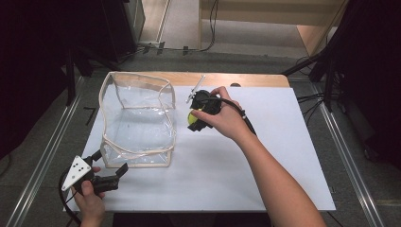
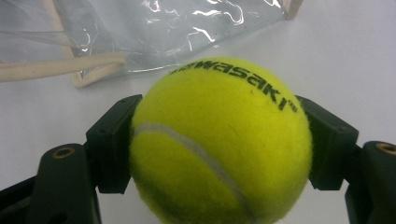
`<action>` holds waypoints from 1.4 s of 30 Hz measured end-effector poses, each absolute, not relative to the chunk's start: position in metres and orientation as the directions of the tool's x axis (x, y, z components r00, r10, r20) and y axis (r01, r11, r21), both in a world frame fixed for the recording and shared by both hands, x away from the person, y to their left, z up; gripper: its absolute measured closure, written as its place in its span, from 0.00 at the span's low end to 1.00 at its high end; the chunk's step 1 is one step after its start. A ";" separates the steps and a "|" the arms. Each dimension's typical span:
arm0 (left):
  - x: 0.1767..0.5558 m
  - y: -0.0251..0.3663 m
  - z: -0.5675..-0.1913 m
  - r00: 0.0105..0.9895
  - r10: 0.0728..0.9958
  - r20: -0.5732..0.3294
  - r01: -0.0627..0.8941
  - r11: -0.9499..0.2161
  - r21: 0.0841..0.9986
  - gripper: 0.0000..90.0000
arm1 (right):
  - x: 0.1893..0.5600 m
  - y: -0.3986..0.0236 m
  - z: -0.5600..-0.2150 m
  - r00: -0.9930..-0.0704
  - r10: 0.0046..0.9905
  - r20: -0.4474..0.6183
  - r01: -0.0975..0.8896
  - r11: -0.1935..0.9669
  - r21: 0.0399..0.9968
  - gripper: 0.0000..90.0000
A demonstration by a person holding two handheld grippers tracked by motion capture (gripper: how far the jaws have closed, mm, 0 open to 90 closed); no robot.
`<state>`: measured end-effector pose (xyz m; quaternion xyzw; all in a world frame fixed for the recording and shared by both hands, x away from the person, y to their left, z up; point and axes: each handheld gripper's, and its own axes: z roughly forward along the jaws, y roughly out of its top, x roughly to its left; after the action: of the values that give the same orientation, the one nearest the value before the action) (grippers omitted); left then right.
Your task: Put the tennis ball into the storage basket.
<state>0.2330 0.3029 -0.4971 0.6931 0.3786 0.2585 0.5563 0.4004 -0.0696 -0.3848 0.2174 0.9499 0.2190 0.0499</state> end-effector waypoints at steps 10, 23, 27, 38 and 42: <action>0.233 0.303 -0.497 0.581 0.812 -0.062 0.240 -0.098 0.966 0.00 | 0.397 -0.067 -0.368 -0.908 0.419 -0.012 0.372 0.820 0.435 0.25; 0.233 0.303 -0.497 0.579 0.813 -0.064 0.241 -0.096 0.966 0.00 | 0.395 -0.070 -0.352 -0.913 0.407 -0.025 0.355 0.825 0.439 0.25; 0.233 0.303 -0.497 0.578 0.813 -0.064 0.242 -0.096 0.966 0.00 | 0.394 -0.068 -0.346 -0.910 0.413 -0.020 0.362 0.819 0.445 0.25; 0.233 0.303 -0.497 0.579 0.813 -0.064 0.242 -0.096 0.965 0.00 | 0.393 -0.063 -0.333 -0.920 0.392 -0.022 0.341 0.824 0.452 0.25; 0.233 0.303 -0.497 0.578 0.813 -0.065 0.242 -0.095 0.966 0.00 | 0.391 -0.060 -0.329 -0.923 0.383 -0.025 0.330 0.826 0.457 0.25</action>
<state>0.2332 0.3029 -0.4971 0.6937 0.3802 0.2575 0.5549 0.3912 -0.0600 -0.3286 0.1871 0.9537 0.2283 0.0579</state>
